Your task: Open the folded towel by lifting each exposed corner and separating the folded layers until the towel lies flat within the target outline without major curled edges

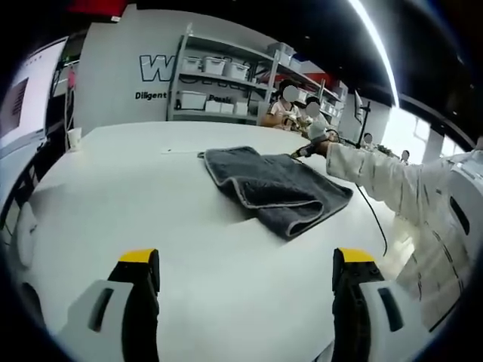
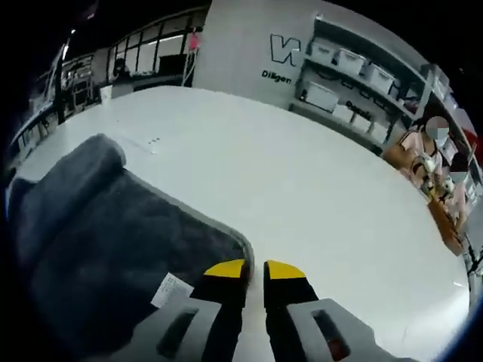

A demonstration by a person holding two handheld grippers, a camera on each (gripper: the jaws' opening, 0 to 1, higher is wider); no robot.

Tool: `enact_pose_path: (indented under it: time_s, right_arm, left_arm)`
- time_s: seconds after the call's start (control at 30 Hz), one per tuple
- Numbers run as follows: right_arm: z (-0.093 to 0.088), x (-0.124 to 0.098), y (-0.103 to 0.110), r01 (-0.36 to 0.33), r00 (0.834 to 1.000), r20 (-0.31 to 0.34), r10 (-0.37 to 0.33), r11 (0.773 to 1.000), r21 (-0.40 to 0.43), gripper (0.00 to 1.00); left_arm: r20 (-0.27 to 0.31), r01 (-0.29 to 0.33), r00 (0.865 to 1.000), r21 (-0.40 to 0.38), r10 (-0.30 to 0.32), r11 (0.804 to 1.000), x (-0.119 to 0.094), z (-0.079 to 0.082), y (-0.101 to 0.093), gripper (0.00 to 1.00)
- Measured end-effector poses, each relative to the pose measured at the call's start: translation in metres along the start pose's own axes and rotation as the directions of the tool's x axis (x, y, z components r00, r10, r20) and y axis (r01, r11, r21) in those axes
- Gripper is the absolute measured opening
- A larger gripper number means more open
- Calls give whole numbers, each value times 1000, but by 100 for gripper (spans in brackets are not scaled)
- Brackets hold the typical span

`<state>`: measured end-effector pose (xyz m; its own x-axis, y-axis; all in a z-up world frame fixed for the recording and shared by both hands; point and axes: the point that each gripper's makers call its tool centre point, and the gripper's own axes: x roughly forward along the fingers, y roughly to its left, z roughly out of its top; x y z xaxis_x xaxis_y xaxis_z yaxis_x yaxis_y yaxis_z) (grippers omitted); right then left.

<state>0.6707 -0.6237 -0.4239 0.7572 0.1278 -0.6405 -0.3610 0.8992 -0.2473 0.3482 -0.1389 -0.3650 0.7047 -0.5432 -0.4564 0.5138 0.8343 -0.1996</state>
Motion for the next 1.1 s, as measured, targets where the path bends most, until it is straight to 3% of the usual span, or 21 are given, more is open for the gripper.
enact_pose_path:
  time_s: [0.17, 0.47, 0.63, 0.73, 0.93, 1.1]
  right_arm:
    - [2, -22, -1, -1, 1000, 15, 2, 1000, -31, 5]
    - [-10, -63, 1, -52, 998, 22, 54, 993, -107, 9]
    - [-18, -89, 20, -143, 988, 37, 148, 984, -102, 11]
    - [-24, -110, 44, -231, 970, 49, 239, 964, -133, 13]
    - [-40, -141, 67, -263, 960, 44, 276, 947, -184, 14]
    - [-54, -154, 86, -289, 953, 23, 302, 931, -223, 14]
  left_arm:
    - [-7, 16, 1000, 5, -16, 1000, 4, -2, -6, 94]
    - [-9, 51, 999, 16, -50, 999, 9, -2, -18, 94]
    - [-9, 63, 998, 19, -63, 998, 11, -2, -21, 94]
    - [-9, 71, 997, 23, -71, 997, 12, -1, -23, 94]
    - [-15, 87, 996, 25, -87, 996, 16, -2, -27, 94]
    - [-19, 103, 995, 30, -103, 994, 20, -2, -32, 94]
